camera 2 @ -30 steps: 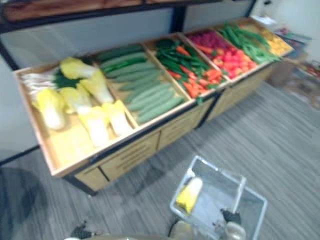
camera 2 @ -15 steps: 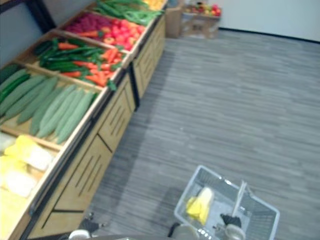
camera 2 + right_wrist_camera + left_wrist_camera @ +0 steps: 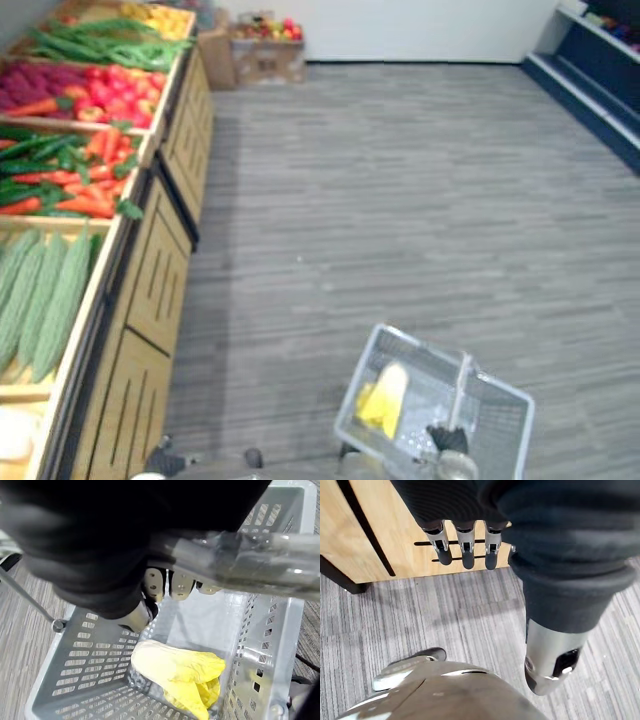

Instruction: Pick vegetable in the basket

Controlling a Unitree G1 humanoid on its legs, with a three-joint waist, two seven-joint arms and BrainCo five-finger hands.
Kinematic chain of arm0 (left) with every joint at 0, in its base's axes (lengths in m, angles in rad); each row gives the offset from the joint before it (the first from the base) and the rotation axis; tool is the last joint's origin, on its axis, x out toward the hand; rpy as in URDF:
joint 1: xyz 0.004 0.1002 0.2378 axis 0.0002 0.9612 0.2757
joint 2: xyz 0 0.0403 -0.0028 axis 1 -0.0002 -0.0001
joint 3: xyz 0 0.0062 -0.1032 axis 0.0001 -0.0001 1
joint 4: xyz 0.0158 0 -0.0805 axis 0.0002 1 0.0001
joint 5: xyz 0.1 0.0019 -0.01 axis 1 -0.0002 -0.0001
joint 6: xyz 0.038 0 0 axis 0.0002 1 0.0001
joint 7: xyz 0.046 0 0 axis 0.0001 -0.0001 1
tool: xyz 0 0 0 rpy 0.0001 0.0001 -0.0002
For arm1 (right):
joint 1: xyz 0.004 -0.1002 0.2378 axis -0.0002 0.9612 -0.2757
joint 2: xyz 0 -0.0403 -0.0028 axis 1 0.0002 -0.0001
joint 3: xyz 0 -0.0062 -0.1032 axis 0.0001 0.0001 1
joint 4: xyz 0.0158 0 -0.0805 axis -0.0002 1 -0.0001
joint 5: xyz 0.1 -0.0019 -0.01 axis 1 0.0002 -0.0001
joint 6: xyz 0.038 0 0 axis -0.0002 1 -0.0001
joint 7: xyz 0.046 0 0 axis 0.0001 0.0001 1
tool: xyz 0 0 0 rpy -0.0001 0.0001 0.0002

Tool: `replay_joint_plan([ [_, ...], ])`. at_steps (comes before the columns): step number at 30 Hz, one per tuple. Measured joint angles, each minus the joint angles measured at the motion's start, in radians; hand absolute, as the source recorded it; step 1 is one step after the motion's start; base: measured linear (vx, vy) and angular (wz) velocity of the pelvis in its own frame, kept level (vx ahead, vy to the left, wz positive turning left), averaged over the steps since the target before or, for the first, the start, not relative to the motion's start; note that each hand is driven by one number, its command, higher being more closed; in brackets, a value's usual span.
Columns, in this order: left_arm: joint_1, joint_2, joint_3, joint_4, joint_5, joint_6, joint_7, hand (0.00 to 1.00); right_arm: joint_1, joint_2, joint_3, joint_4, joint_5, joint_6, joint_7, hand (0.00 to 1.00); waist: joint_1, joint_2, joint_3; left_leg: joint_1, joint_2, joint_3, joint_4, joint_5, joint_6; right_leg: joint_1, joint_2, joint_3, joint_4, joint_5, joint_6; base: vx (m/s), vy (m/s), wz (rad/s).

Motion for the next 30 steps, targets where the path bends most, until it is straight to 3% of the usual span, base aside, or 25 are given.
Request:
replay_joint_plan([
  [2, 0.001, 0.008, -0.010, 0.001, 0.001, 0.000, -0.003, 0.00, -0.004, 0.000, 0.000, 0.000, 0.000, 0.000, 0.000, 1.00, 0.001, -0.008, -0.013, 0.022, -0.024, 0.024, -0.030, 0.010, 0.016, -0.001, -0.020, 0.015, -0.018, 0.009, 0.014, 0.24, 0.220, -0.20],
  [8, -0.002, 0.008, -0.027, 0.023, 0.007, 0.000, -0.010, 0.00, -0.026, 0.000, -0.001, 0.005, -0.001, 0.002, 0.021, 1.00, 0.004, 0.006, -0.017, 0.068, -0.044, 0.079, -0.033, 0.009, 0.017, 0.000, -0.036, 0.057, 0.000, 0.013, 0.018, 0.19, 0.095, -0.29],
  [10, -0.002, 0.004, -0.035, 0.023, 0.008, 0.000, -0.020, 0.00, -0.028, -0.002, -0.019, 0.004, -0.001, -0.002, 0.021, 1.00, 0.002, 0.021, -0.009, 0.102, -0.026, 0.081, -0.025, 0.005, 0.023, -0.017, -0.021, 0.056, 0.101, 0.004, 0.005, 0.17, -0.004, -0.30],
  [12, -0.002, 0.004, -0.046, 0.020, 0.008, -0.001, -0.024, 0.00, -0.040, 0.000, -0.043, -0.002, 0.000, -0.009, 0.020, 1.00, 0.005, 0.030, 0.006, 0.156, -0.011, 0.093, -0.022, 0.005, 0.023, -0.106, -0.018, 0.048, 0.363, -0.004, -0.009, 0.09, -0.003, -0.21],
  [13, -0.002, 0.008, -0.047, 0.019, 0.008, -0.001, -0.024, 0.00, -0.047, 0.003, -0.049, -0.010, 0.002, -0.012, 0.019, 1.00, 0.003, 0.026, 0.021, 0.185, -0.014, 0.102, -0.022, 0.001, 0.029, -0.160, -0.037, 0.036, 0.500, -0.008, -0.010, 0.11, -0.009, 0.00],
  [14, -0.001, 0.007, -0.048, 0.019, 0.008, 0.000, -0.024, 0.00, -0.045, 0.004, -0.053, -0.025, 0.005, -0.014, 0.019, 1.00, -0.003, 0.026, 0.025, 0.209, -0.012, 0.099, -0.023, -0.022, 0.059, -0.200, -0.056, 0.014, 0.611, -0.024, -0.020, 0.13, -0.014, 0.06],
  [15, -0.004, 0.007, -0.048, 0.019, 0.008, 0.000, -0.024, 0.00, -0.044, 0.007, -0.053, -0.035, 0.022, -0.020, 0.018, 1.00, -0.002, 0.017, 0.027, 0.235, -0.007, 0.098, -0.027, -0.059, 0.061, -0.245, -0.073, -0.028, 0.695, -0.064, -0.027, 0.16, -0.038, 0.09],
  [17, -0.017, 0.010, -0.045, 0.020, 0.008, 0.001, -0.023, 0.00, -0.052, 0.017, -0.051, -0.047, 0.023, -0.024, 0.017, 1.00, 0.001, 0.003, 0.031, 0.249, -0.002, 0.100, -0.043, -0.079, 0.057, -0.301, -0.089, -0.090, 0.672, -0.090, -0.038, 0.17, -0.081, 0.14],
  [20, -0.043, -0.014, -0.044, 0.018, 0.008, 0.001, -0.023, 0.00, -0.064, 0.019, -0.080, -0.081, 0.023, -0.023, 0.011, 1.00, -0.004, 0.042, 0.056, 0.261, 0.062, 0.107, -0.061, -0.088, 0.038, -0.328, -0.072, -0.139, 0.417, -0.063, -0.010, 0.23, -0.179, 0.33],
  [21, -0.048, -0.020, -0.035, 0.007, 0.009, 0.001, -0.022, 0.00, -0.064, 0.020, -0.084, -0.084, 0.023, -0.023, 0.004, 1.00, -0.002, 0.043, 0.058, 0.270, 0.083, 0.108, -0.061, -0.100, 0.010, -0.330, -0.074, -0.126, 0.305, -0.021, 0.005, 0.32, -0.265, 0.19],
  [22, -0.042, -0.018, -0.013, 0.004, 0.009, 0.001, -0.022, 0.00, -0.064, 0.026, -0.080, -0.084, 0.023, -0.021, 0.000, 1.00, 0.004, 0.027, 0.059, 0.292, 0.091, 0.107, -0.061, -0.113, -0.017, -0.326, -0.078, -0.114, 0.220, 0.034, 0.006, 0.39, -0.337, 0.10],
  [23, -0.038, -0.019, 0.001, 0.004, 0.009, 0.002, -0.021, 0.00, -0.065, 0.029, -0.078, -0.083, 0.023, -0.020, 0.000, 1.00, 0.005, 0.022, 0.060, 0.302, 0.098, 0.107, -0.061, -0.118, -0.024, -0.324, -0.079, -0.113, 0.233, 0.101, 0.014, 0.34, -0.333, -0.03],
  [24, -0.034, -0.024, 0.016, 0.011, 0.010, 0.003, -0.021, 0.00, -0.071, 0.030, -0.080, -0.084, 0.023, -0.020, -0.002, 1.00, 0.004, 0.032, 0.056, 0.317, 0.126, 0.105, -0.053, -0.105, -0.040, -0.339, -0.064, -0.113, 0.302, 0.090, 0.002, 0.33, -0.349, -0.07],
  [25, -0.035, -0.030, 0.014, 0.011, 0.010, 0.001, -0.022, 0.00, -0.076, 0.030, -0.084, -0.083, 0.024, -0.021, -0.001, 1.00, 0.004, 0.041, 0.051, 0.306, 0.142, 0.103, -0.027, -0.069, -0.077, -0.361, -0.054, -0.116, 0.362, 0.029, -0.019, 0.34, -0.352, -0.08],
  [27, -0.034, -0.041, 0.013, 0.011, 0.010, 0.001, -0.021, 0.00, -0.079, 0.024, -0.088, -0.078, 0.023, -0.020, -0.001, 1.00, 0.001, 0.062, 0.043, 0.264, 0.180, 0.079, 0.065, -0.020, -0.091, -0.363, -0.035, -0.140, 0.411, -0.030, -0.045, 0.40, -0.367, 0.04],
  [29, -0.036, -0.042, 0.011, 0.010, 0.009, 0.001, -0.022, 0.00, -0.075, 0.019, -0.101, -0.063, 0.024, -0.017, -0.001, 1.00, -0.007, 0.071, 0.039, 0.187, 0.221, 0.022, 0.223, 0.066, -0.104, -0.311, -0.024, -0.183, 0.411, -0.079, -0.066, 0.50, -0.392, 0.39],
  [30, -0.037, -0.040, 0.014, 0.001, 0.007, 0.001, -0.022, 0.00, -0.064, 0.021, -0.105, -0.054, 0.031, -0.009, -0.002, 1.00, -0.015, 0.069, 0.041, 0.123, 0.243, -0.025, 0.372, 0.177, -0.104, -0.248, -0.018, -0.212, 0.389, -0.104, -0.074, 0.37, -0.268, 0.46],
])
